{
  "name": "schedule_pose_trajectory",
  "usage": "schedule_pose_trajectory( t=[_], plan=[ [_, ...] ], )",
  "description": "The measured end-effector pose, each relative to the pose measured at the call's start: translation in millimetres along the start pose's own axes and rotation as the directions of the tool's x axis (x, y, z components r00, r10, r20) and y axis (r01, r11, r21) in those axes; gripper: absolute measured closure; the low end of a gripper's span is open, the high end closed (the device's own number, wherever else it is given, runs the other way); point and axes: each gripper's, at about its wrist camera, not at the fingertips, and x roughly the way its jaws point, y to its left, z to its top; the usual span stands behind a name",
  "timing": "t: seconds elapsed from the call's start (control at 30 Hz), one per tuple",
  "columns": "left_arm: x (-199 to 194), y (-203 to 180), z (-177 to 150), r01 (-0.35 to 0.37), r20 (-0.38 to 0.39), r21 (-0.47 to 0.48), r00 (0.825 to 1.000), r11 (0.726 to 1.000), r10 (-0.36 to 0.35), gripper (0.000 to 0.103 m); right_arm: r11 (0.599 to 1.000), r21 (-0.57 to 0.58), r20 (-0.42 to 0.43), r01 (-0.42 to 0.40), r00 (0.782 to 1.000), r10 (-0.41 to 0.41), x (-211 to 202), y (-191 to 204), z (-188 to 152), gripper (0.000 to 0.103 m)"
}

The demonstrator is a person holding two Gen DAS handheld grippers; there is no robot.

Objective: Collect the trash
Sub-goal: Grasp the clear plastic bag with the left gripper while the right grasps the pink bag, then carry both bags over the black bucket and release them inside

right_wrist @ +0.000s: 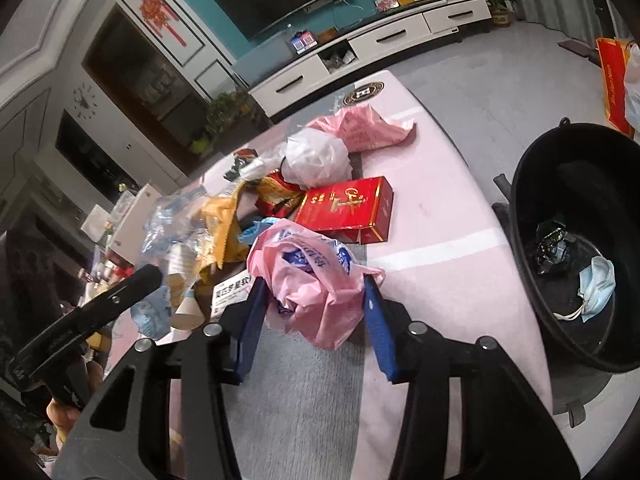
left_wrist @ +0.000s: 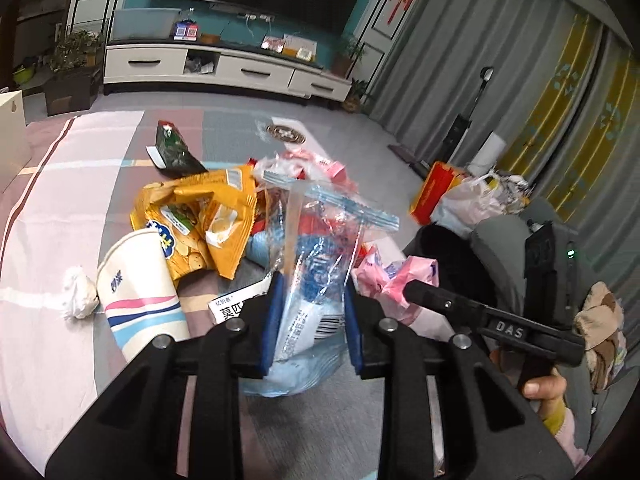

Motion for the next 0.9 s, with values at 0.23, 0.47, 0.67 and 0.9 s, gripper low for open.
schedule_pose_trajectory(
  t=[0.23,0.47,0.67,0.9],
  plan=[
    [-16,-8,5,0.132,0.030,-0.021,0.991,0.991,-0.131,0.074,0.997,0.058,0.068,-0.055,0.996,0.051,-30,-13,5,0.056],
    [1,-44,7,0.167,-0.011,0.029,0.986,0.986,-0.167,0.074,0.992,0.126,0.172,-0.018,0.985,-0.004,-67,-42,16,0.056],
    [38,-90,15,0.220,-0.074,0.066,0.974,0.973,-0.215,0.074,0.974,0.197,0.236,0.111,0.959,-0.157,-99,-78,19,0.056],
    [105,-155,19,0.264,-0.191,0.109,0.952,0.958,-0.240,0.073,0.915,0.341,0.230,0.217,0.924,-0.305,-122,-129,13,0.056]
  ],
)
